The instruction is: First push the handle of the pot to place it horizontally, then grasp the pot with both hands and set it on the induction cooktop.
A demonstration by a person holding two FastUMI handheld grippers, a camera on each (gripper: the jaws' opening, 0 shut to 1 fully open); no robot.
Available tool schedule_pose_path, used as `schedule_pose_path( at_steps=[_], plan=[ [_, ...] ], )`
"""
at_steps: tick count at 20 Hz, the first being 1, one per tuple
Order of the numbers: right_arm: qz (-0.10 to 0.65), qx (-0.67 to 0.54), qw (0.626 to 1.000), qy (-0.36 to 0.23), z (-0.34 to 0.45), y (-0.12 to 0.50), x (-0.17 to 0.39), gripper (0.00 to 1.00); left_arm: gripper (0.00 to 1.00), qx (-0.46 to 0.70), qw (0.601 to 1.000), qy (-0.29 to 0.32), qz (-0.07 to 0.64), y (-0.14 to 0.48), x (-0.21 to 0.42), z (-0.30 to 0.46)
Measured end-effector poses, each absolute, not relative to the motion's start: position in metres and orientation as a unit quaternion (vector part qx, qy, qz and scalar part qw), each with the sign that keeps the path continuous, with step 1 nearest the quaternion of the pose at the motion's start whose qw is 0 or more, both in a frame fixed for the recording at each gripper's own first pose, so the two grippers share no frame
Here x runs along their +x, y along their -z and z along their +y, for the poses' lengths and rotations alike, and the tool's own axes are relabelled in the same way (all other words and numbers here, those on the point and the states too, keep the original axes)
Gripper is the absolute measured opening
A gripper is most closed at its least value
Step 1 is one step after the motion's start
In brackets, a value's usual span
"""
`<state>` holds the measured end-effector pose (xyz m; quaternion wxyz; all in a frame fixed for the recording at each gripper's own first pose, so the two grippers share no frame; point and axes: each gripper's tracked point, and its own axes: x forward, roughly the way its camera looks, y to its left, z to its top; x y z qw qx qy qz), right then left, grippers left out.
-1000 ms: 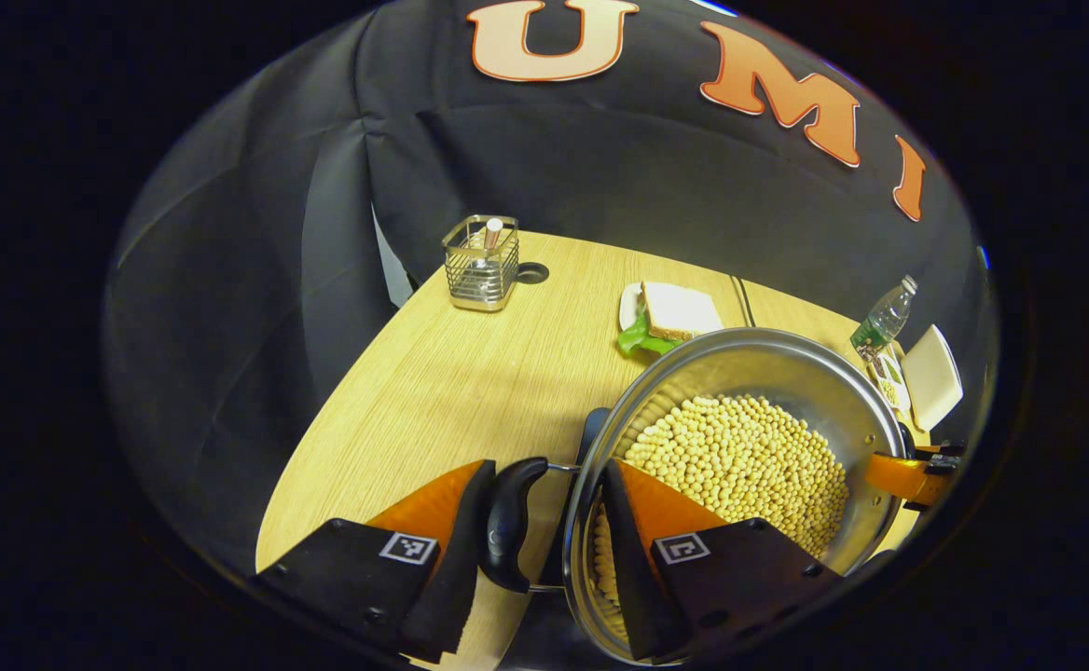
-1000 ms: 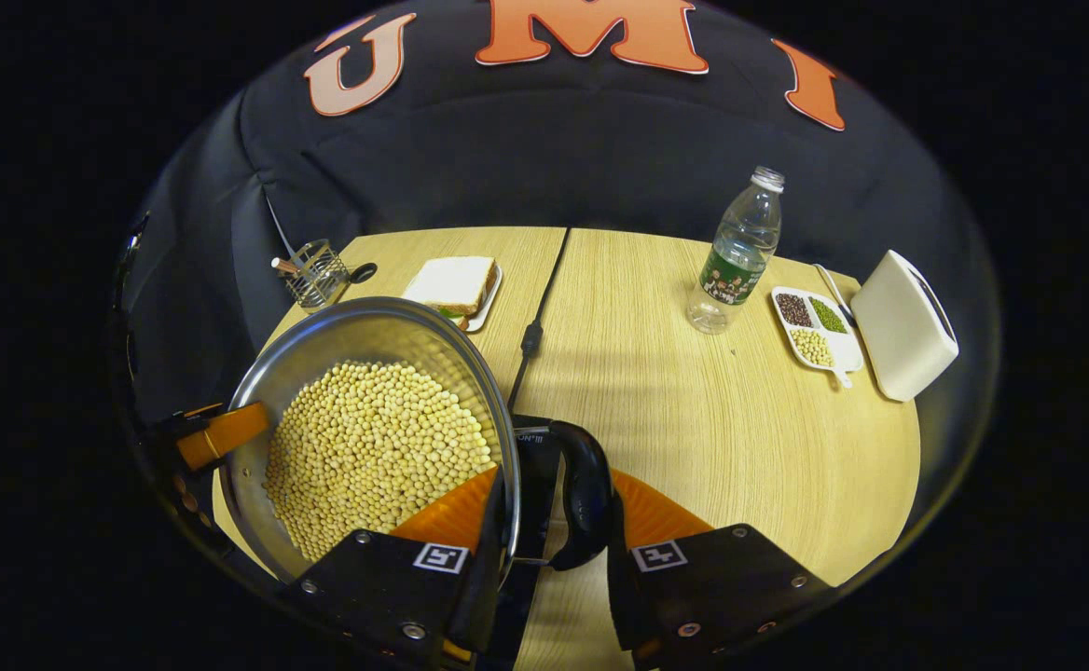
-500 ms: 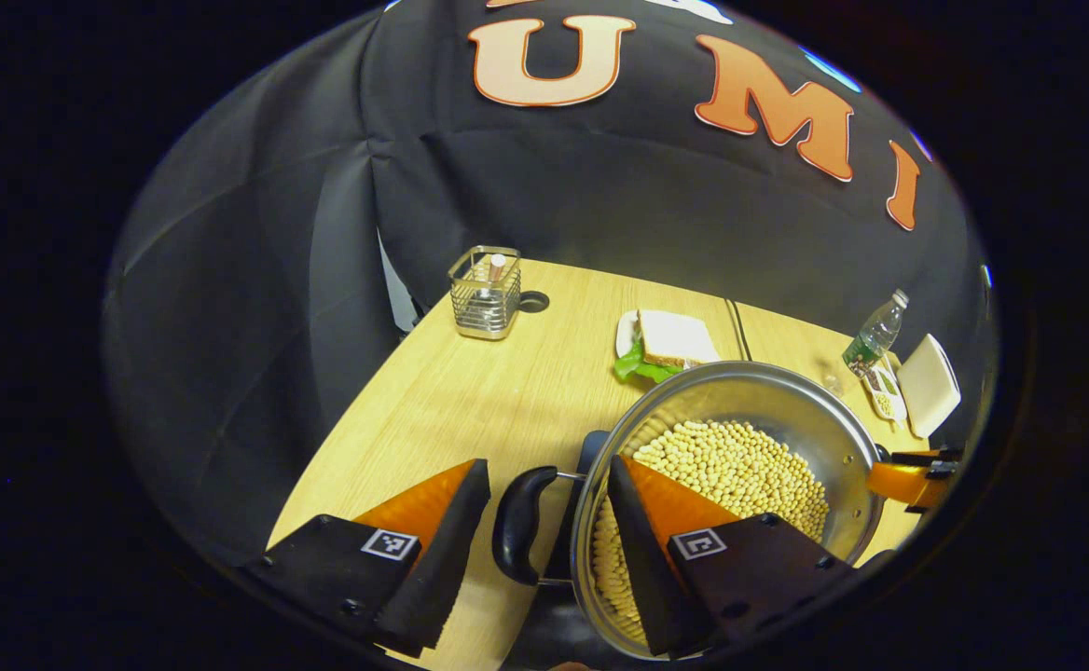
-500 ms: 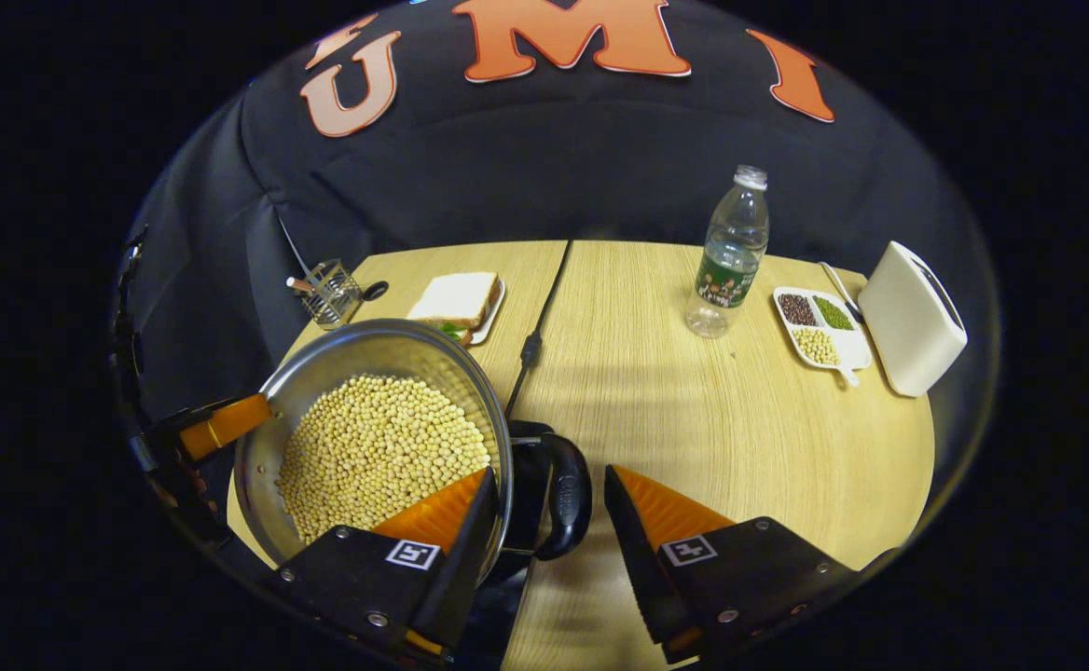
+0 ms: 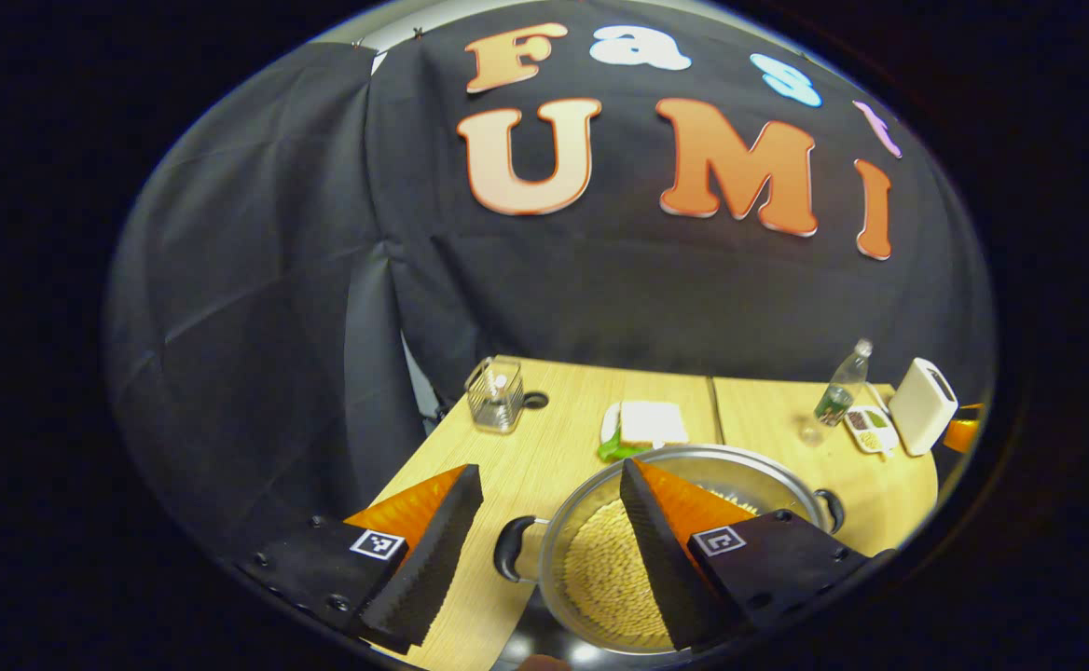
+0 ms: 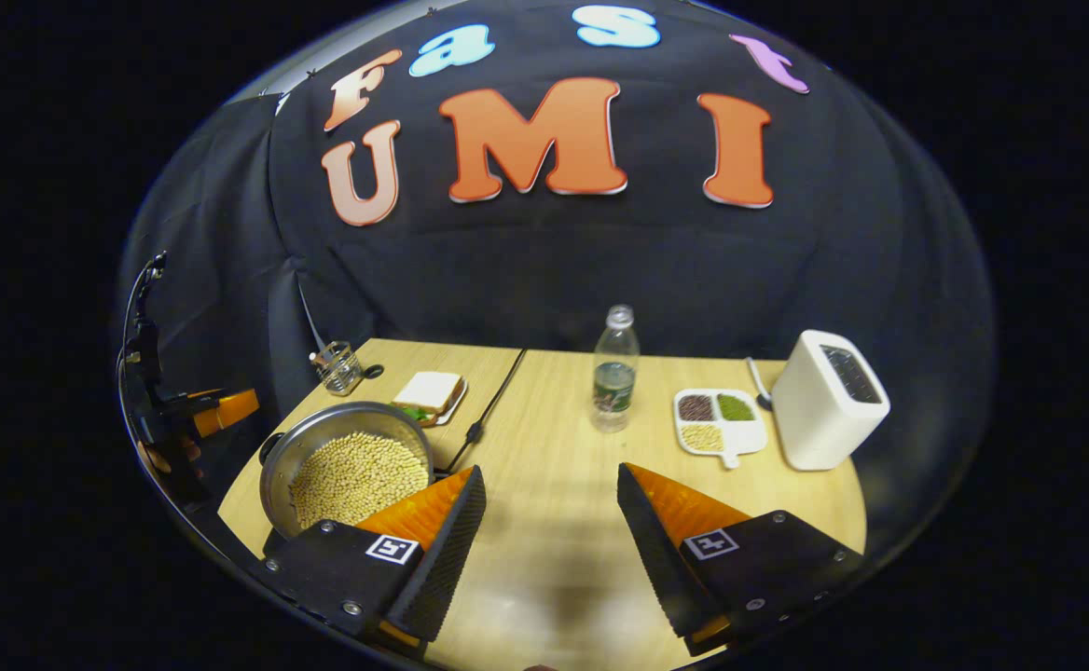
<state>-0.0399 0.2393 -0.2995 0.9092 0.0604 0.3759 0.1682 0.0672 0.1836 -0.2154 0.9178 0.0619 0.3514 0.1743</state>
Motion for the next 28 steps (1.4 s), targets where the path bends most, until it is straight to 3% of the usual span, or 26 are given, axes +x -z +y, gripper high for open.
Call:
schedule_pose_path(
  at_steps=[7,11,14,15,16,18,22,28],
  plan=[
    [0.252,0.021,0.964,-0.082,0.057,0.174,-0.032,0.92,0.96,0.046,0.961,-0.156,0.222,0.091,0.117,0.121],
    [0.198,0.024,0.979,-0.043,-0.004,0.112,-0.041,0.92,0.96,0.030,0.980,-0.133,0.146,-0.004,0.141,0.077],
    [0.158,0.012,0.987,-0.033,-0.028,0.071,-0.044,0.93,0.95,0.028,0.987,-0.124,0.095,-0.048,0.146,0.051],
    [0.145,0.003,0.989,-0.029,-0.033,0.060,-0.044,0.98,0.96,0.031,0.989,-0.122,0.074,-0.067,0.145,0.041],
    [0.134,-0.003,0.991,-0.026,-0.036,0.050,-0.044,0.93,0.96,0.032,0.992,-0.113,0.053,-0.083,0.147,0.029],
    [0.113,-0.005,0.993,-0.033,-0.033,0.030,-0.046,0.93,0.96,0.031,0.994,-0.098,0.027,-0.107,0.151,0.012],
    [0.081,-0.002,0.995,-0.049,-0.024,-0.008,-0.041,0.98,0.95,0.028,0.997,-0.071,-0.008,-0.140,0.150,-0.021],
    [0.039,-0.005,0.998,-0.056,-0.020,-0.052,-0.032,0.95,0.96,0.029,0.997,-0.057,-0.051,-0.171,0.142,-0.043]
  ],
)
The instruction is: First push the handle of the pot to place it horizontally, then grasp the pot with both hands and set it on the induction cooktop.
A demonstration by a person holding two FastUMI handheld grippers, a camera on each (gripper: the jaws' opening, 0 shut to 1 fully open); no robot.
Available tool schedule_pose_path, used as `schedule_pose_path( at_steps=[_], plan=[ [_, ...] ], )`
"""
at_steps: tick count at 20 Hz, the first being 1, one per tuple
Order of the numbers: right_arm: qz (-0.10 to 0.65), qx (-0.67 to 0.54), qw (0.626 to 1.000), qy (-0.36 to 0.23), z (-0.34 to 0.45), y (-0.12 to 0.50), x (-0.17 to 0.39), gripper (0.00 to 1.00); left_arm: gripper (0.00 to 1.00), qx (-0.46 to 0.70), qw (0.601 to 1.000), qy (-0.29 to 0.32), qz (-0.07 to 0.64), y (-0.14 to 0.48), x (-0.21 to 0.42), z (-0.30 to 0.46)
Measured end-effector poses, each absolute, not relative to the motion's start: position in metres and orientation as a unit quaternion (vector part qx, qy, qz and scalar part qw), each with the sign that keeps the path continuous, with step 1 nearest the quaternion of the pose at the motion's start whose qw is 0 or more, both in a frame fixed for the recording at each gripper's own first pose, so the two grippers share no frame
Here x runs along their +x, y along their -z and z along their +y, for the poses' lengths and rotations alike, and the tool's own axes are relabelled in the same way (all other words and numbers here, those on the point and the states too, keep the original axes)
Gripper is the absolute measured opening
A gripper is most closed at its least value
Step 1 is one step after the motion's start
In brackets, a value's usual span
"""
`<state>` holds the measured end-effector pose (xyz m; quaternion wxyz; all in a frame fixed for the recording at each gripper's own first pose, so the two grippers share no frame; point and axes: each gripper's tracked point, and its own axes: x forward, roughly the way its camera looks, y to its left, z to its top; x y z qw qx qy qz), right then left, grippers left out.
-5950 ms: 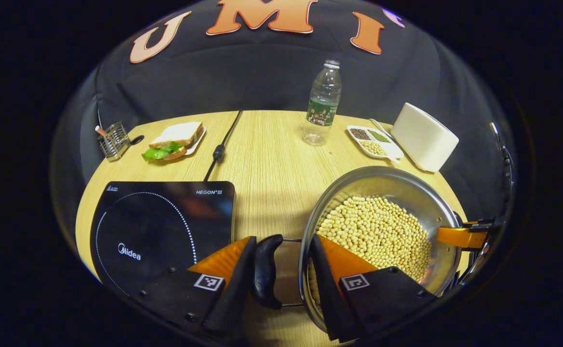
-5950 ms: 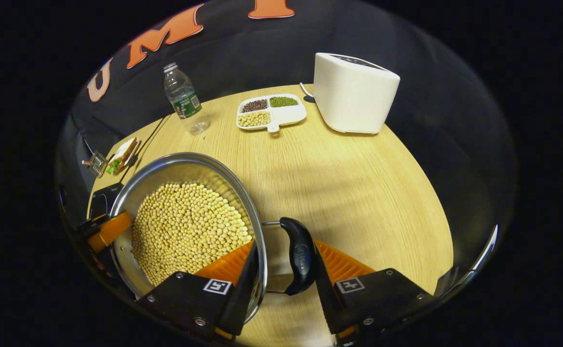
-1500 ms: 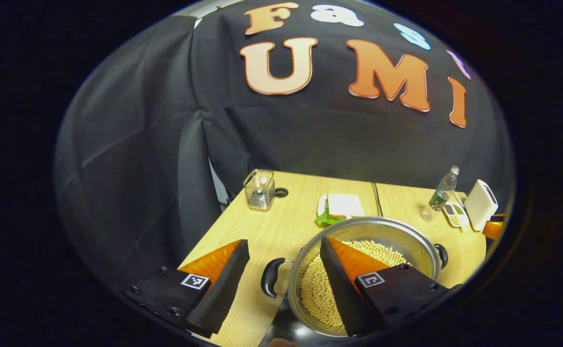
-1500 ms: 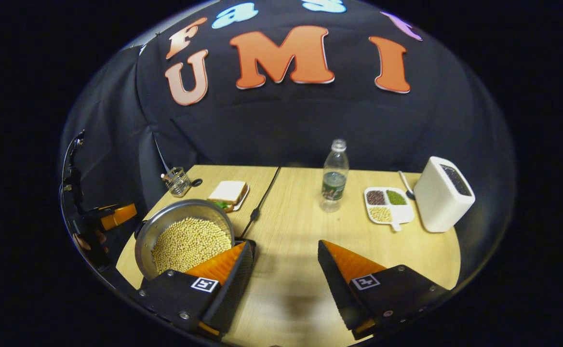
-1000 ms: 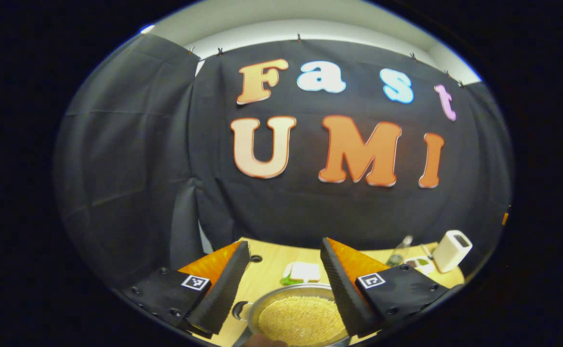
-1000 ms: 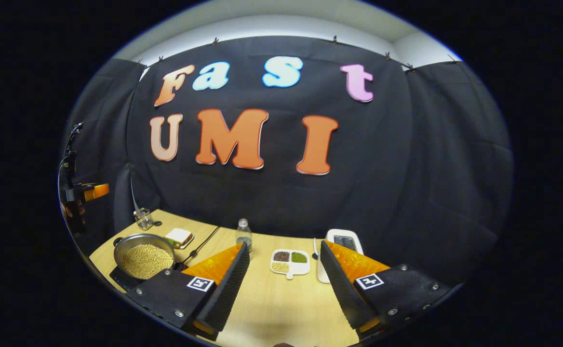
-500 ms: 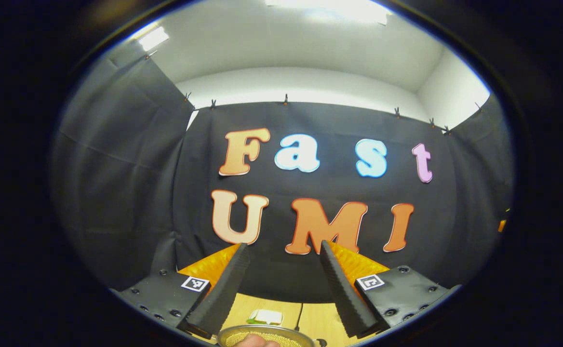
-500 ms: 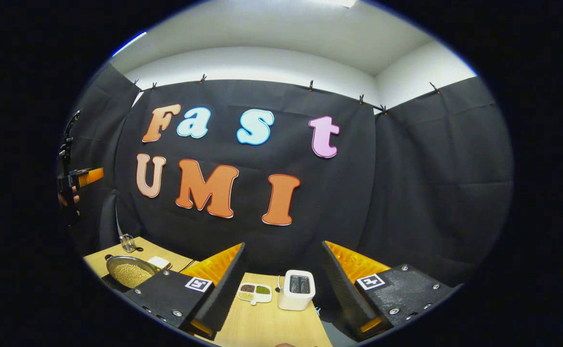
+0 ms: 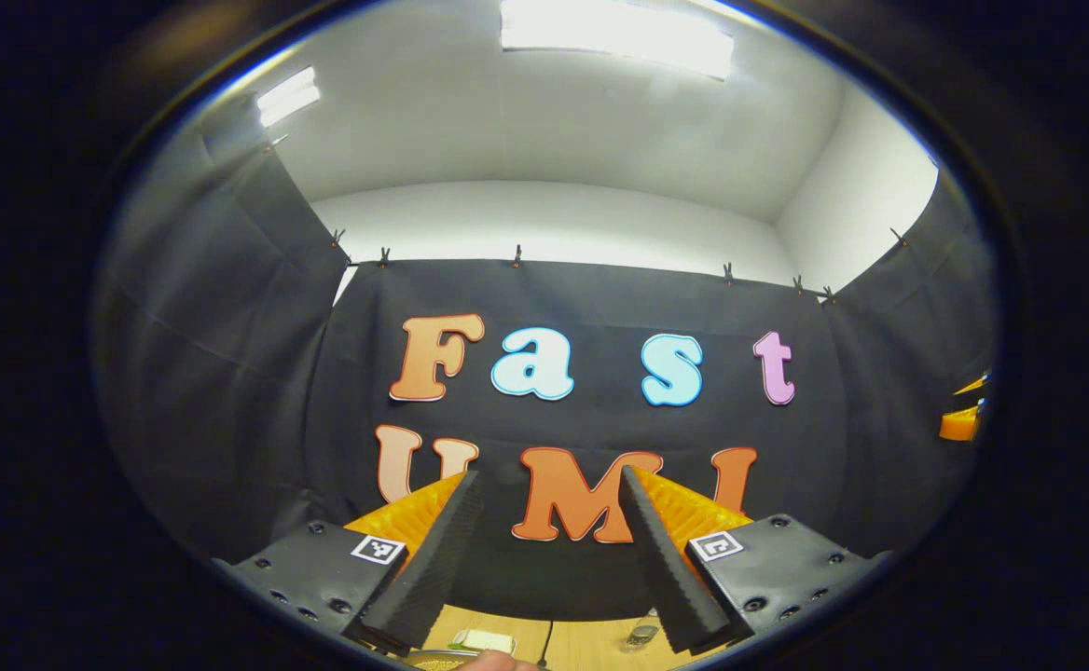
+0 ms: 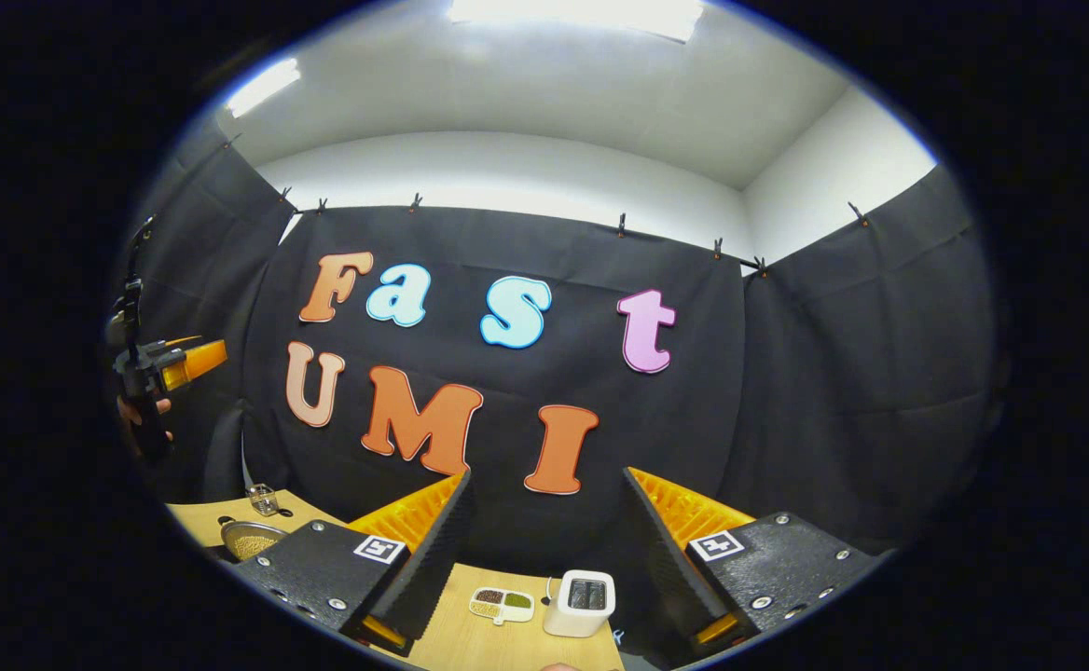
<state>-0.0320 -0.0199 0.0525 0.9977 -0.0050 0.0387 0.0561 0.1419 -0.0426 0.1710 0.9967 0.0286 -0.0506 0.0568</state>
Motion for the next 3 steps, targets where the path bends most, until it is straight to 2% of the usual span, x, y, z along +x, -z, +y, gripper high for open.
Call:
schedule_pose_path(
  at_steps=[1,3],
  plan=[
    [0.037,-0.004,0.998,-0.056,-0.0201,-0.0571,-0.0312,0.93,0.96,0.023,0.997,-0.053,-0.052,-0.1716,0.1412,-0.0479],
    [0.033,0.000,0.998,-0.051,-0.0246,-0.0653,-0.0290,0.95,0.97,0.016,0.997,-0.048,-0.053,-0.1759,0.1425,-0.0518]
  ],
)
